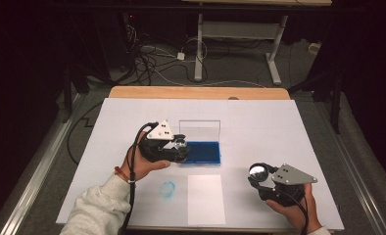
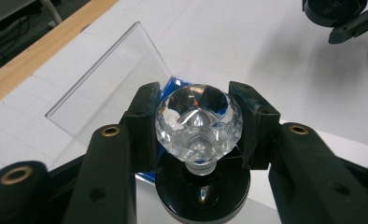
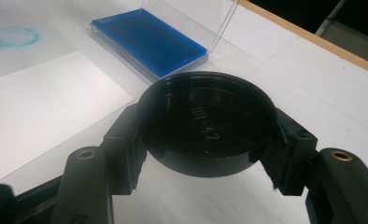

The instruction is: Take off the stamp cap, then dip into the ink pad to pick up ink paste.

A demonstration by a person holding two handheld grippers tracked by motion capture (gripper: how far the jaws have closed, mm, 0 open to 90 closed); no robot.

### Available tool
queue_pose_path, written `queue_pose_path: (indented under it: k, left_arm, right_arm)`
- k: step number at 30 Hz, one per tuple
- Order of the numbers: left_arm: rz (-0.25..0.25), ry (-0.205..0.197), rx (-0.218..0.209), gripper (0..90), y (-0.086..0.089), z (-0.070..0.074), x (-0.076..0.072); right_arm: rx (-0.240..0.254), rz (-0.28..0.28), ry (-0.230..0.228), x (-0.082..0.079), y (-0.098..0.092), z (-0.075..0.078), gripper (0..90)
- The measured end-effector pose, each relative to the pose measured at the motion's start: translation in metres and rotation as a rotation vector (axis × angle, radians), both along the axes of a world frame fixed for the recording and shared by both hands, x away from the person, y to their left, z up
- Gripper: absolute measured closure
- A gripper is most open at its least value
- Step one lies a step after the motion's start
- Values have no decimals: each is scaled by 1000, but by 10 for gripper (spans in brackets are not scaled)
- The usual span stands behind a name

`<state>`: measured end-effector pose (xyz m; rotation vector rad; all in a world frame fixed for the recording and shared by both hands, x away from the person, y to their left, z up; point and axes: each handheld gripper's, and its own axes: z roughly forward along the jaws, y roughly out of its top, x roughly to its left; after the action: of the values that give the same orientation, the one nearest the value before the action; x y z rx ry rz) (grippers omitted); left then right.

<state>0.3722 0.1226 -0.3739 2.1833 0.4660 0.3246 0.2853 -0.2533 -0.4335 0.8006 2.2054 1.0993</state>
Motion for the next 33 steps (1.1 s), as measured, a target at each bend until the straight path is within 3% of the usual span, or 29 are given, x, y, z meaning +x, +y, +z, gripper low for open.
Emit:
queue_pose_path:
  k: [13,20,22,24,26,27,28,33]
  left_arm:
    - [0,-5,-30,548,-8,6,17]
    - [-19,-2,-19,548,-20,4,23]
    - [-18,0,-15,547,-24,1,26]
    - [1,-12,36,547,-31,-4,28]
    - [5,-15,33,547,-33,-7,29]
    - [-15,1,2,547,-34,-12,33]
    - [-12,5,-2,548,-36,-15,34]
    - [17,4,12,547,-44,-31,39]
  right_arm:
    - [-4,2,2,5,1,-1,395]
    - [-9,9,9,7,4,-3,395]
    - [-14,12,9,7,4,-4,394]
    - [-16,11,7,7,4,-4,394]
    - [-15,7,7,7,4,-4,394]
    - [-21,7,7,7,4,-5,394]
    - [-29,3,6,6,4,-6,394]
    - [-35,13,12,7,6,-7,394]
